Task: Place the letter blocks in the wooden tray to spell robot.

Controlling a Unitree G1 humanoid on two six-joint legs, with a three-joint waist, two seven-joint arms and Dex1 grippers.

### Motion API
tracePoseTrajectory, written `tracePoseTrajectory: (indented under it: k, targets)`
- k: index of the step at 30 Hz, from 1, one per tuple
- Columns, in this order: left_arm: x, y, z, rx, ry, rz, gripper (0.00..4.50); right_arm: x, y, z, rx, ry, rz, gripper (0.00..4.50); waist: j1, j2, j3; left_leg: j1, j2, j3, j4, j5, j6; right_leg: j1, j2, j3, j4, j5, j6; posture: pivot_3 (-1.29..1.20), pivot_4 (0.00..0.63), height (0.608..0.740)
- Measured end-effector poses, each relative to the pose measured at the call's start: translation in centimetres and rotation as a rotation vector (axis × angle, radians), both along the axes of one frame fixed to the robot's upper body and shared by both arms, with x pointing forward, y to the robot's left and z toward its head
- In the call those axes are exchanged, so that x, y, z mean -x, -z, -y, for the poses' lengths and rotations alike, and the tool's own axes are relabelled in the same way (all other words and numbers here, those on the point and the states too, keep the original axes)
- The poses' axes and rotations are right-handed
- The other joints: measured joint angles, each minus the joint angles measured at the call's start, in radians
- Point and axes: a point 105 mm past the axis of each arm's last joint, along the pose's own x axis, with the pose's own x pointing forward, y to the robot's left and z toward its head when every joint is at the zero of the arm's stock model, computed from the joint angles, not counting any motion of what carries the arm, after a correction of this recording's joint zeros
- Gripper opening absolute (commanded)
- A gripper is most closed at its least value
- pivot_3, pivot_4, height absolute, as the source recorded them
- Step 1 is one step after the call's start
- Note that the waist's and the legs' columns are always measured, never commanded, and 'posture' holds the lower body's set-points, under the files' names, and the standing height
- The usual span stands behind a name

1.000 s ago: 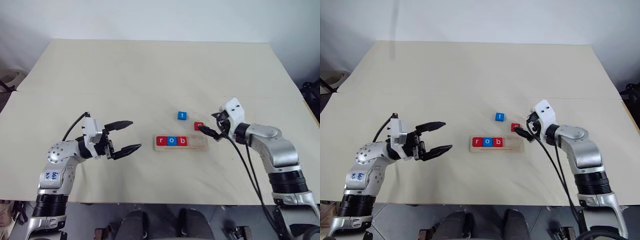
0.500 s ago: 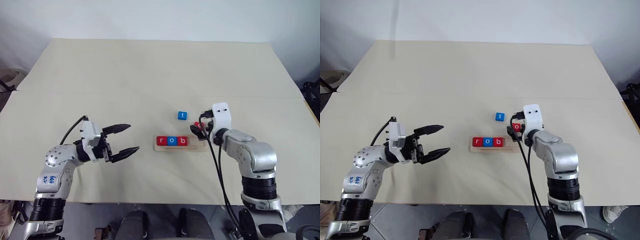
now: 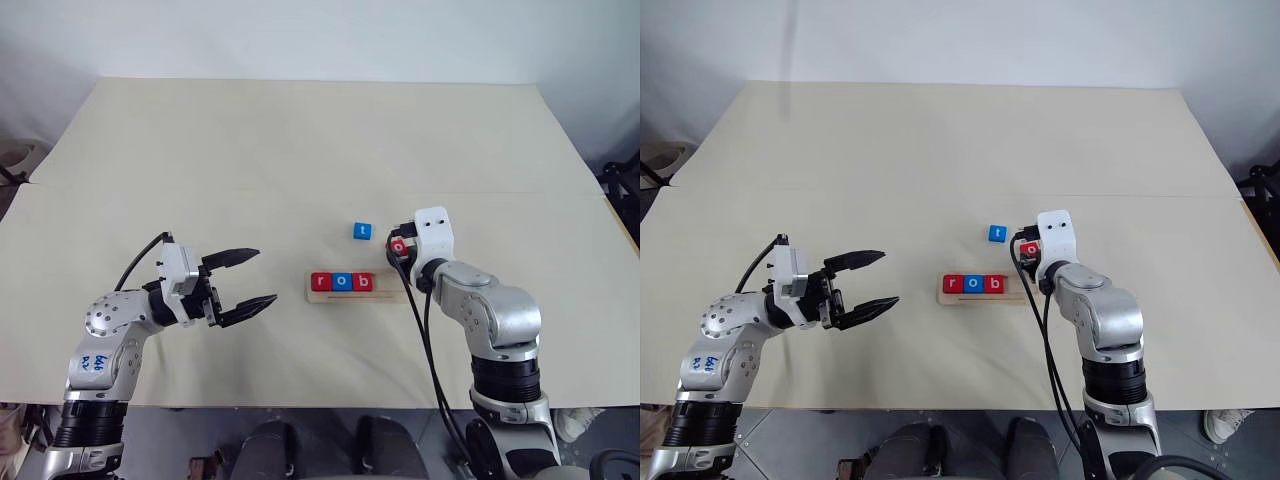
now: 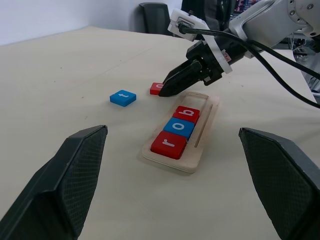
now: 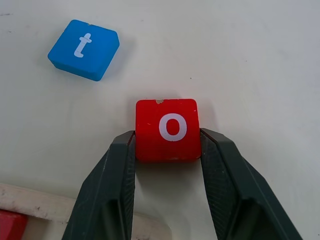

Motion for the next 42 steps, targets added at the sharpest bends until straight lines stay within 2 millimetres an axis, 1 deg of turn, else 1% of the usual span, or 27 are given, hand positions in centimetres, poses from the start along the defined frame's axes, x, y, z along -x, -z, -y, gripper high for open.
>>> tracePoseTrajectory:
  k: [3,6,8,10,12,15,18,22,25,26,27,29,31,33,35,38,40,42]
  targets:
    - [-0.1,-0.1,0.1,0.002,0.005,0.002,4.50,0.0,0.0,0.7,0.015,0.007,0.004,1.45,0.003,0.000,0.000,0.000,0.000,0.000,0.000,0.000,0.000,0.000,0.000,0.000,0.000,0.000,0.000,0.00,0.150,0.740]
    - [-0.2,-0.2,0.5,0.008,0.024,0.005,4.50,0.5,0.0,2.6,0.028,0.048,0.007,1.45,0.012,0.000,0.000,-0.001,0.000,-0.001,0.000,0.000,0.000,0.000,0.000,0.000,0.000,0.000,0.000,0.00,0.150,0.740]
    - [-0.6,0.1,0.6,0.013,0.033,-0.012,4.50,1.5,0.1,4.1,0.040,0.083,-0.001,1.45,0.012,0.000,0.000,-0.001,-0.001,0.000,0.000,0.000,0.000,0.000,0.000,0.000,-0.001,0.000,0.000,0.00,0.150,0.740]
    - [-0.9,0.2,0.9,0.016,0.055,-0.024,4.50,2.7,0.4,5.0,0.047,0.107,-0.011,1.45,0.011,0.000,0.000,-0.001,0.000,0.000,-0.001,0.000,0.000,-0.001,0.000,0.000,-0.001,0.000,0.000,0.00,0.150,0.740]
    - [-1.2,0.2,1.2,0.017,0.075,-0.026,4.50,3.6,0.5,5.4,0.049,0.119,-0.020,1.45,0.008,0.000,0.000,-0.001,0.000,0.001,-0.002,0.000,0.000,-0.002,0.000,0.001,-0.001,0.000,0.000,0.00,0.150,0.740]
    - [-1.5,0.0,1.8,0.022,0.108,-0.015,4.50,5.6,1.0,6.1,0.053,0.144,-0.037,1.45,0.010,0.000,0.000,-0.001,0.000,0.001,-0.003,0.000,0.000,-0.003,0.000,0.001,-0.001,0.000,0.000,0.00,0.150,0.740]
    - [-1.7,0.2,1.8,0.020,0.119,-0.026,4.50,7.0,1.4,6.6,0.046,0.172,-0.048,1.45,0.009,0.000,0.000,-0.001,-0.001,0.002,-0.003,0.000,0.000,-0.003,0.000,0.001,-0.001,0.000,0.000,0.00,0.150,0.740]
    - [-1.7,0.6,2.1,0.016,0.140,-0.040,4.50,7.5,1.6,6.2,0.001,0.186,-0.053,2.86,0.009,0.000,0.000,-0.001,0.000,0.002,-0.003,0.000,0.000,-0.003,0.001,0.001,-0.001,0.000,0.000,0.00,0.150,0.740]
    - [-1.9,0.5,2.1,0.015,0.144,-0.041,4.50,7.7,1.6,6.0,-0.013,0.160,-0.064,3.91,0.009,0.000,0.000,-0.001,-0.001,0.002,-0.003,0.000,0.000,-0.003,0.001,0.001,-0.001,0.000,0.000,0.00,0.150,0.740]
    - [-1.9,0.4,2.1,0.014,0.147,-0.037,4.50,7.8,1.5,6.0,-0.011,0.136,-0.072,4.31,0.009,0.000,0.000,-0.001,-0.001,0.002,-0.003,0.000,0.000,-0.003,0.000,0.002,-0.001,0.000,0.000,0.00,0.150,0.740]
    - [-1.9,0.4,2.1,0.012,0.148,-0.036,4.50,7.8,1.3,6.1,-0.005,0.114,-0.076,4.46,0.009,0.000,0.000,-0.001,-0.001,0.002,-0.003,0.000,0.000,-0.003,0.000,0.002,-0.001,0.000,0.000,0.00,0.150,0.740]
    - [-1.8,0.4,2.1,0.009,0.152,-0.036,4.50,7.8,0.0,6.8,0.024,0.048,-0.055,4.46,0.009,0.000,0.000,-0.002,-0.001,0.002,-0.003,0.000,0.000,-0.003,0.000,0.002,-0.001,0.000,0.000,0.00,0.150,0.740]
    - [-1.8,0.4,2.0,0.006,0.150,-0.037,4.50,7.8,-1.5,7.7,0.091,-0.037,-0.021,4.46,0.011,0.000,0.000,-0.001,-0.001,0.002,-0.003,0.000,0.000,-0.003,0.000,0.002,-0.002,0.000,0.000,0.00,0.150,0.740]
    - [-1.7,0.6,1.8,0.003,0.144,-0.041,4.50,8.1,-2.3,8.5,0.166,-0.151,-0.003,4.46,0.013,-0.001,0.000,-0.001,-0.001,0.001,-0.004,0.000,0.001,-0.001,0.000,0.001,-0.004,0.000,0.000,0.00,0.150,0.740]
    - [-1.6,0.8,1.7,0.005,0.137,-0.048,4.50,8.8,-2.1,8.9,0.217,-0.314,-0.012,4.46,0.012,-0.001,0.000,0.000,-0.001,0.001,-0.006,0.000,0.001,0.001,0.001,0.000,-0.008,0.000,0.000,0.00,0.150,0.740]
    - [-1.6,1.0,1.5,0.008,0.122,-0.053,4.50,9.8,-1.3,8.5,0.194,-0.583,-0.001,4.46,0.011,-0.002,0.001,0.003,-0.001,0.001,-0.007,0.000,0.001,0.005,0.001,-0.001,-0.010,0.001,0.001,0.00,0.150,0.740]
    - [-1.7,0.9,1.5,0.010,0.112,-0.043,4.50,9.6,-1.2,9.1,0.223,-0.703,0.034,4.46,0.008,-0.002,0.001,0.004,-0.001,0.002,-0.006,0.000,0.001,0.006,0.001,0.000,-0.010,0.001,0.002,0.00,0.150,0.740]
    - [-1.7,0.8,1.4,0.011,0.102,-0.035,4.50,8.7,-1.4,10.0,0.276,-0.785,0.079,4.46,0.007,-0.002,0.001,0.004,-0.001,0.001,-0.004,0.000,0.001,0.006,0.001,0.000,-0.009,0.001,0.002,0.00,0.150,0.740]
